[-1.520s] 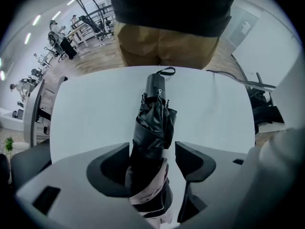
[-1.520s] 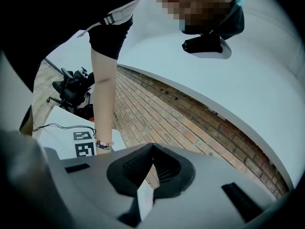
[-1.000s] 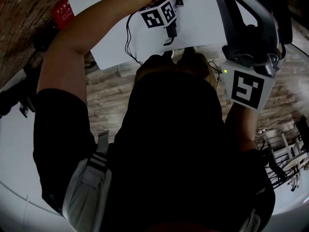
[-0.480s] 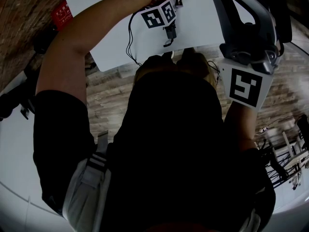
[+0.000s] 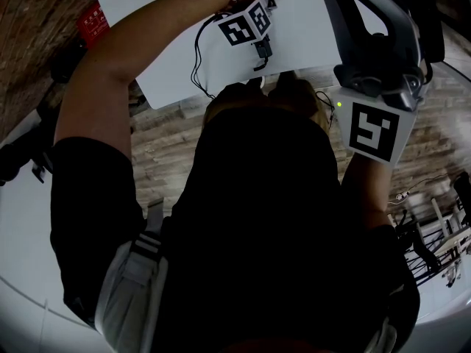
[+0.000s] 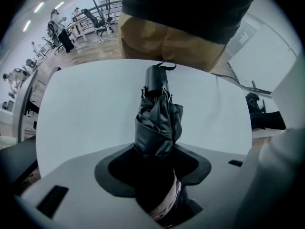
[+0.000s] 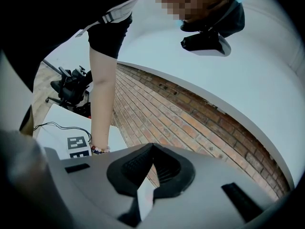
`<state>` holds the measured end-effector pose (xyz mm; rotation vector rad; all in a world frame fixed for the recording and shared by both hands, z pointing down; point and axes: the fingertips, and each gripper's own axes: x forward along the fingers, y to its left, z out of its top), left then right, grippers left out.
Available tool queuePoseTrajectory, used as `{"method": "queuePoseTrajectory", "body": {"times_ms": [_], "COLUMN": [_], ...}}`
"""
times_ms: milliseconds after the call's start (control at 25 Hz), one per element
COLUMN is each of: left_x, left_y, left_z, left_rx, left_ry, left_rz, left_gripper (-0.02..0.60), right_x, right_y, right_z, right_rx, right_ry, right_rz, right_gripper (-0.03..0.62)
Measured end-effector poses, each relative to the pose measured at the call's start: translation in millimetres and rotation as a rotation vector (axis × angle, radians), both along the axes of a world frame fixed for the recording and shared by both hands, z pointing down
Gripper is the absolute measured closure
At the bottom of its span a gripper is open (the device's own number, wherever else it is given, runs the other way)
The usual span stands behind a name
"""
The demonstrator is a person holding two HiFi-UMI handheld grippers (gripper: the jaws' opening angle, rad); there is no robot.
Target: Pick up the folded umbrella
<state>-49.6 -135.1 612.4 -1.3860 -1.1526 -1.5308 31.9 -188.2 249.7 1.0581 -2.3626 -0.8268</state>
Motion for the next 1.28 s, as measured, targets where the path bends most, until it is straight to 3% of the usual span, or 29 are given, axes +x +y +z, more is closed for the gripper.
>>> {"method": "queuePoseTrajectory", "body": {"times_ms": [480, 800, 1280], "left_x": [1.6, 2.9, 4.5], "left_y": [1.6, 1.7, -3.6], "left_z": [-0.5, 1.2, 1.1], "left_rx": [0.010, 0.021, 0.092], "left_ry": [0.009, 0.019, -0.004], "left_rz": [-0.116, -0.257, -0.681], "left_gripper": [0.362, 0.364, 0.370], "right_x": [-5.4, -6.4, -13.9], "right_y": [-1.7, -3.0, -2.2], "right_z": [0.4, 2.1, -6.0], "right_rx": [0.000, 0.001, 0.018], "right_ry": [-0.008, -0.012, -0.045], "right_rz": [-0.008, -0.013, -0.046], "right_gripper": [0.565, 0.565, 0.566]}}
